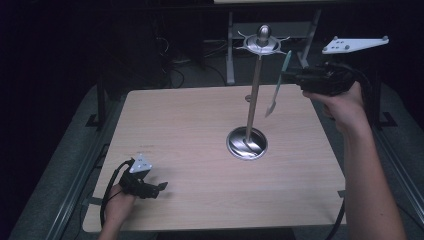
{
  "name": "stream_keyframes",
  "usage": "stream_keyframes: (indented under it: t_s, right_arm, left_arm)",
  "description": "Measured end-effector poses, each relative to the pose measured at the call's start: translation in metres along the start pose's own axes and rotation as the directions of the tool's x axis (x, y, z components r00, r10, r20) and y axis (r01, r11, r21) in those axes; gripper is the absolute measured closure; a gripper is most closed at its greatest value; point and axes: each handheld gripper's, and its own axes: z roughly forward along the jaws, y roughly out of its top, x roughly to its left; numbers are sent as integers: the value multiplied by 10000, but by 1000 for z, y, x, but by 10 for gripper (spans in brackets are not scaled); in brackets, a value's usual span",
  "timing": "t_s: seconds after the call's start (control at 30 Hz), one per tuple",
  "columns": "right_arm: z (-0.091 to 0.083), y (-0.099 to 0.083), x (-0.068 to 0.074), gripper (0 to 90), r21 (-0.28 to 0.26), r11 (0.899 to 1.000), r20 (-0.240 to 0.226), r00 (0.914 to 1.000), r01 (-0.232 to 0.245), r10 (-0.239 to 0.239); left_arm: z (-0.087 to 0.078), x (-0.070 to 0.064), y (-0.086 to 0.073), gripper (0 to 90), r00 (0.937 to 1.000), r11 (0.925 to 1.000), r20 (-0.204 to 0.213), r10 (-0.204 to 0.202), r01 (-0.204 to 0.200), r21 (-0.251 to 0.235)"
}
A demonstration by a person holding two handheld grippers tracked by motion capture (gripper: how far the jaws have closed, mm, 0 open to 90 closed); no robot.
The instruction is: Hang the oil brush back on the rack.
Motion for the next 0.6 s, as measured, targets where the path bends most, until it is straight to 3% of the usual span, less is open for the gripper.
stream_keyframes:
  t_s: [0.43, 0.6]
  right_arm:
    - [-8, -12, 4, 480, -12, 10000, 320, 9994, -99, 99]
    - [-12, -30, 5, 381, 257, 9995, 468, 9988, -173, 161]
  left_arm:
    - [2, -1, 0, 134, 10000, 10000, 69, -47, 46, 82]
    - [3, -1, 2, 134, 10000, 9999, 70, -61, 60, 123]
